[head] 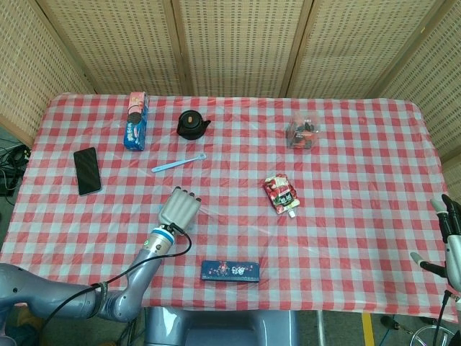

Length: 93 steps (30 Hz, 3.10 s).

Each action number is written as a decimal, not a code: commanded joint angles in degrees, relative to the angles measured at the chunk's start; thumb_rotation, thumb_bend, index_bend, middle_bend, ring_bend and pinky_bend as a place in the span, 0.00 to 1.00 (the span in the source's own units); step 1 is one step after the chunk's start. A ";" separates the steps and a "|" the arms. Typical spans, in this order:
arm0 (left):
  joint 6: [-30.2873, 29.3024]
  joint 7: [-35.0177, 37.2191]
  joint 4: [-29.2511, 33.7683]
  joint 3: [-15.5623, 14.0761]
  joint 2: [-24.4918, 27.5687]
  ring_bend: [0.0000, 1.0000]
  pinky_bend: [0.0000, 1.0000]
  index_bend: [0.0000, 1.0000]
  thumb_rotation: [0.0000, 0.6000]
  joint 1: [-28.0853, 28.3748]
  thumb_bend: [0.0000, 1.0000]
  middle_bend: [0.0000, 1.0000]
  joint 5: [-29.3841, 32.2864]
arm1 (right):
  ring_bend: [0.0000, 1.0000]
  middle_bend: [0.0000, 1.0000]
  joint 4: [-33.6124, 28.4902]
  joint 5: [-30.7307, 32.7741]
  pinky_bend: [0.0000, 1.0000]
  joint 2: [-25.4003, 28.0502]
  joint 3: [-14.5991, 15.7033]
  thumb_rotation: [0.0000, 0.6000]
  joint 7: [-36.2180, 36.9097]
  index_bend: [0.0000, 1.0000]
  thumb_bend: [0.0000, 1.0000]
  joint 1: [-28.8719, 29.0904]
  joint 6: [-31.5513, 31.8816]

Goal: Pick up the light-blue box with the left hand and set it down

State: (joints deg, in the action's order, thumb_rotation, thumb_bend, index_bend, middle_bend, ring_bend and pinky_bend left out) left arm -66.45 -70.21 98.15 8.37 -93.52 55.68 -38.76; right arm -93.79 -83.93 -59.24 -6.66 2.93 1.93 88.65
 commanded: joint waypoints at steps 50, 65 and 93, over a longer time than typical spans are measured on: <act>1.67 98.92 -26.27 -7.40 6.30 0.00 0.00 0.00 1.00 -16.78 0.00 0.00 -53.10 | 0.00 0.00 -0.38 -0.43 0.00 0.04 0.26 1.00 -0.02 0.00 0.00 0.04 0.02; 17.74 52.29 0.14 -5.42 18.26 0.00 0.00 0.00 1.00 -11.85 0.00 0.00 -38.81 | 0.00 0.00 -0.67 -0.66 0.00 -0.04 0.29 1.00 -0.76 0.00 0.00 -0.04 0.39; -6.16 2.34 14.21 -2.70 4.11 0.00 0.05 0.12 1.00 8.53 0.00 0.05 17.27 | 0.00 0.00 -0.35 -0.12 0.00 0.07 0.09 1.00 -0.05 0.00 0.00 0.12 -0.05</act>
State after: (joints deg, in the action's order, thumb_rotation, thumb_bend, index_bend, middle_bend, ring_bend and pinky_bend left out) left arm -71.02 -66.45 112.68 5.62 -87.77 63.02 -23.36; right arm -94.15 -84.05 -59.18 -6.57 2.88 2.04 88.60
